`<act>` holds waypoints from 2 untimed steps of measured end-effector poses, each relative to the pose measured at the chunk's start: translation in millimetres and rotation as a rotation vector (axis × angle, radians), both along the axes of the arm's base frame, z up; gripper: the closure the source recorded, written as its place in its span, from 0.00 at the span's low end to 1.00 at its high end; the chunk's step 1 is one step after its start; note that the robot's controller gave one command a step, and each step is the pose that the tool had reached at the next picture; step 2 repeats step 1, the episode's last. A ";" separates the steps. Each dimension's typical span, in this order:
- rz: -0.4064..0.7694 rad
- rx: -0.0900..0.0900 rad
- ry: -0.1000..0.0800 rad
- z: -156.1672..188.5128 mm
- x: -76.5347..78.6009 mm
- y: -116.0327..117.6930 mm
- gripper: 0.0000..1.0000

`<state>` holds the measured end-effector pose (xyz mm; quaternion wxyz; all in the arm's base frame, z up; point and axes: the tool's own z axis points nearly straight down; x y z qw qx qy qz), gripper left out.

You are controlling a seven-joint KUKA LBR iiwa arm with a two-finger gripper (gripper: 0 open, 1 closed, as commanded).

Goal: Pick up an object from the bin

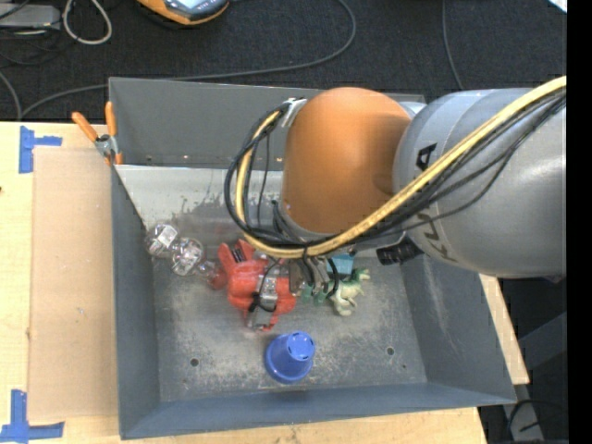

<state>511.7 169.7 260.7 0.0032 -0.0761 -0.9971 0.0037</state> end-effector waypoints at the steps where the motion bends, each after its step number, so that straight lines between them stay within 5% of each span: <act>1: 0.192 0.000 0.006 -51.2 -5.5 -14.2 1.00; 2: 0.192 0.000 0.006 -51.2 -5.5 -14.2 1.00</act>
Offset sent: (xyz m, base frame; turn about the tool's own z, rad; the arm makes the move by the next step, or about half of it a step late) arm 0.0012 -0.0136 -0.0373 -0.0044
